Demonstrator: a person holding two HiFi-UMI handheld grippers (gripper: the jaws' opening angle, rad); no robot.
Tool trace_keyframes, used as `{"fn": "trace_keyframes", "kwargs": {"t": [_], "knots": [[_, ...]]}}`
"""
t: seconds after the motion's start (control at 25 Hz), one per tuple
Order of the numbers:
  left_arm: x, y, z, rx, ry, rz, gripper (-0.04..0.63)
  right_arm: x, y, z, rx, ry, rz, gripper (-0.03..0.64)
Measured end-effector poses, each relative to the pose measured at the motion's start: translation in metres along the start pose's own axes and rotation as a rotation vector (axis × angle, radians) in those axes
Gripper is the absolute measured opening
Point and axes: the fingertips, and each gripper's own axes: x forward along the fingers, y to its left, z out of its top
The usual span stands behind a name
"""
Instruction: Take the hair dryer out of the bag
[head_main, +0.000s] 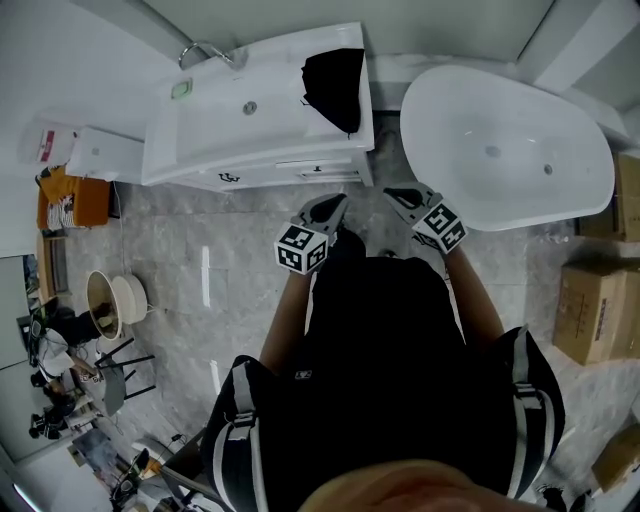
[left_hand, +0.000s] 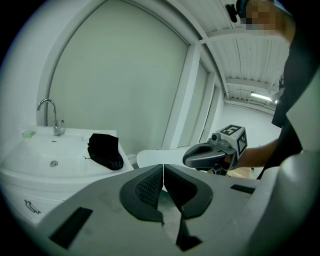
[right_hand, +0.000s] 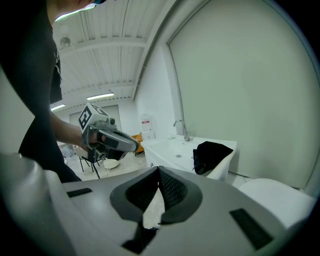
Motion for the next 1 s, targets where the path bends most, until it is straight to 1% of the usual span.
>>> {"fn": "trace_keyframes", "kwargs": {"t": [0.16, 0.32, 0.4, 0.6, 1.0], "knots": [[0.007, 0.009, 0.003, -0.012, -0.008, 0.005, 0.018, 0.003, -0.001, -0.006, -0.009, 0.021, 0.017, 0.058], [0.015, 0.016, -0.002, -0.027, 0.001, -0.004, 0.018, 0.007, -0.011, -0.013, 0.002, 0.037, -0.006, 0.058], [0.019, 0.027, 0.002, -0.028, 0.000, -0.004, 0.018, 0.013, -0.017, -0.011, 0.009, 0.043, -0.011, 0.058], [0.029, 0.053, 0.008, -0.047, -0.010, -0.005, 0.018, 0.035, -0.028, -0.001, -0.033, 0.072, -0.003, 0.058], [0.043, 0.100, 0.027, -0.074, -0.010, -0.036, 0.018, 0.073, -0.054, 0.020, -0.034, 0.100, -0.015, 0.058]]}}
